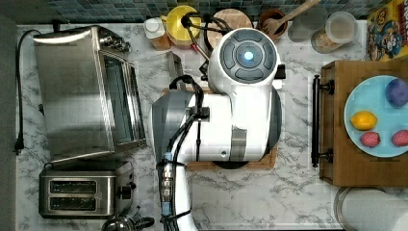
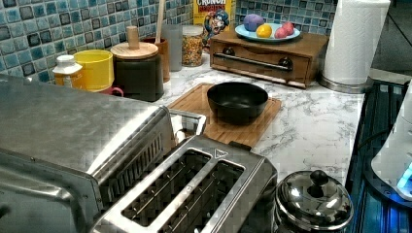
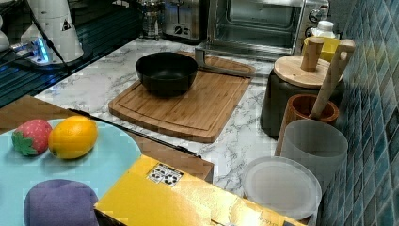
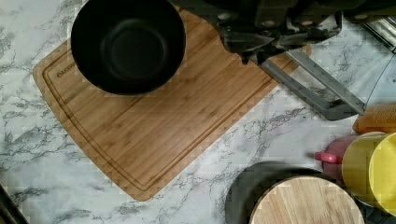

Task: Pick up the bowl.

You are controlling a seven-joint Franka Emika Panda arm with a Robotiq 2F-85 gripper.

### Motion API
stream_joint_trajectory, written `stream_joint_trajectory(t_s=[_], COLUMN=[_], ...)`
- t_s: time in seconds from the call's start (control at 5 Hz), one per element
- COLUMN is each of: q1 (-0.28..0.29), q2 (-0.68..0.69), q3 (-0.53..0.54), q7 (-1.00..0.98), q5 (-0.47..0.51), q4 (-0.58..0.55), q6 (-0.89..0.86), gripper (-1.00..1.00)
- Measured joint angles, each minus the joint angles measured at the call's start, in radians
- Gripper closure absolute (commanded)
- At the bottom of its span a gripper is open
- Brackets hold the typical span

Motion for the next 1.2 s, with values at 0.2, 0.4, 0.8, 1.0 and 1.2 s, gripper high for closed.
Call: stream_joint_trajectory(t_s=[0.2, 0.4, 0.8, 1.0, 1.2], q1=[-0.001, -0.003, -0.003, -0.022, -0.030], q2=[0.001, 0.002, -0.082, -0.175, -0.241], q3=[0.003, 0.008, -0.008, -0.012, -0.041], q7=[0.000, 0.000, -0.021, -0.021, -0.033], q5=[0.000, 0.005, 0.004, 0.002, 0.000], q4=[0.000, 0.000, -0.184, -0.344, -0.451], q6=[0.005, 0.004, 0.143, 0.171, 0.169], gripper=[1.00, 1.00, 1.00, 1.00, 0.86])
